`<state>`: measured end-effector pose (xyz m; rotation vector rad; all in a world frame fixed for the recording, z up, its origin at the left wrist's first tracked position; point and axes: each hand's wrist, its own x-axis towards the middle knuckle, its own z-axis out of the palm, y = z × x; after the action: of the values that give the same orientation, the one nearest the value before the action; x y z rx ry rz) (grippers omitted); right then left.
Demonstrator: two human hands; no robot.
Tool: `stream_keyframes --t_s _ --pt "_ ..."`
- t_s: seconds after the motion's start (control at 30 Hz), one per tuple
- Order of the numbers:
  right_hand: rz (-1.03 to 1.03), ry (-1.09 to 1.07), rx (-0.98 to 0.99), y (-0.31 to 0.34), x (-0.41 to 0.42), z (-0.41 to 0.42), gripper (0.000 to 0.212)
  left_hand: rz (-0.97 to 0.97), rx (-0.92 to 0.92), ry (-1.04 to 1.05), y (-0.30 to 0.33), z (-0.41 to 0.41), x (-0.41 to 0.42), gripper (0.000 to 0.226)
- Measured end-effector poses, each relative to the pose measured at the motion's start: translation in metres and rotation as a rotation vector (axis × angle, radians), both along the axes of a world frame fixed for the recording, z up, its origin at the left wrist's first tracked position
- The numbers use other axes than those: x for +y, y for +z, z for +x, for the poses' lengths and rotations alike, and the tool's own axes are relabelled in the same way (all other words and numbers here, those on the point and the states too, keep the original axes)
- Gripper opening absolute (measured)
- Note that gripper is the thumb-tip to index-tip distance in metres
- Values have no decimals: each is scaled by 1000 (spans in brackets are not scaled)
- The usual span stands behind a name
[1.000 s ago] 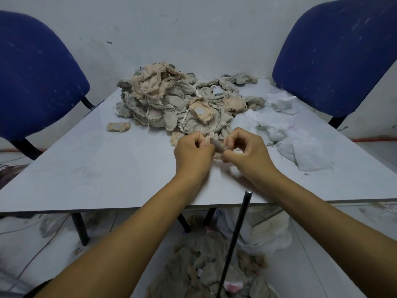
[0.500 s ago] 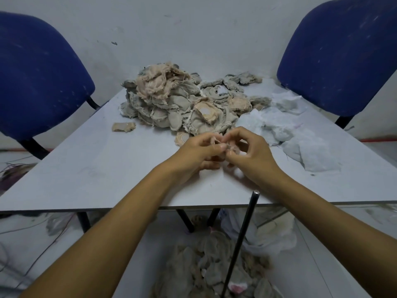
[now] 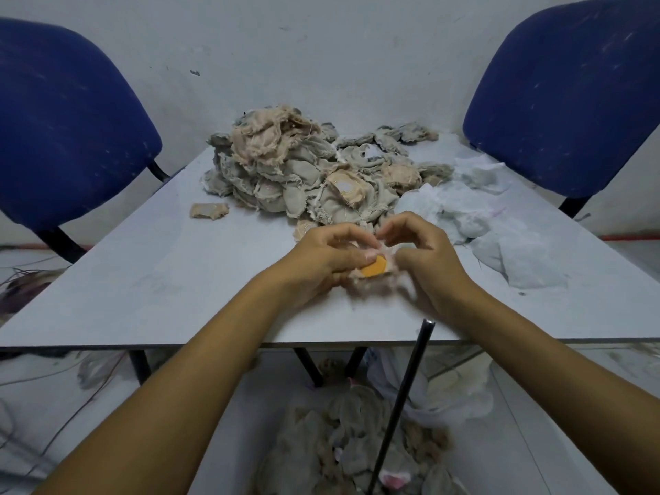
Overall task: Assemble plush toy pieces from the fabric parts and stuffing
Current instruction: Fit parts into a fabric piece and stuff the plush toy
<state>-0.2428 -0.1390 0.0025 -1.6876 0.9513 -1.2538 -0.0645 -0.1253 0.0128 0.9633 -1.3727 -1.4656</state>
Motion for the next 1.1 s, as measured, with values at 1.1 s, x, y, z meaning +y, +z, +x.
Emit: stream_keyframes --t_s 1.1 --pt "-41 7 89 -9 -13 -1 13 -133 -135 268 -5 -2 -4 18"
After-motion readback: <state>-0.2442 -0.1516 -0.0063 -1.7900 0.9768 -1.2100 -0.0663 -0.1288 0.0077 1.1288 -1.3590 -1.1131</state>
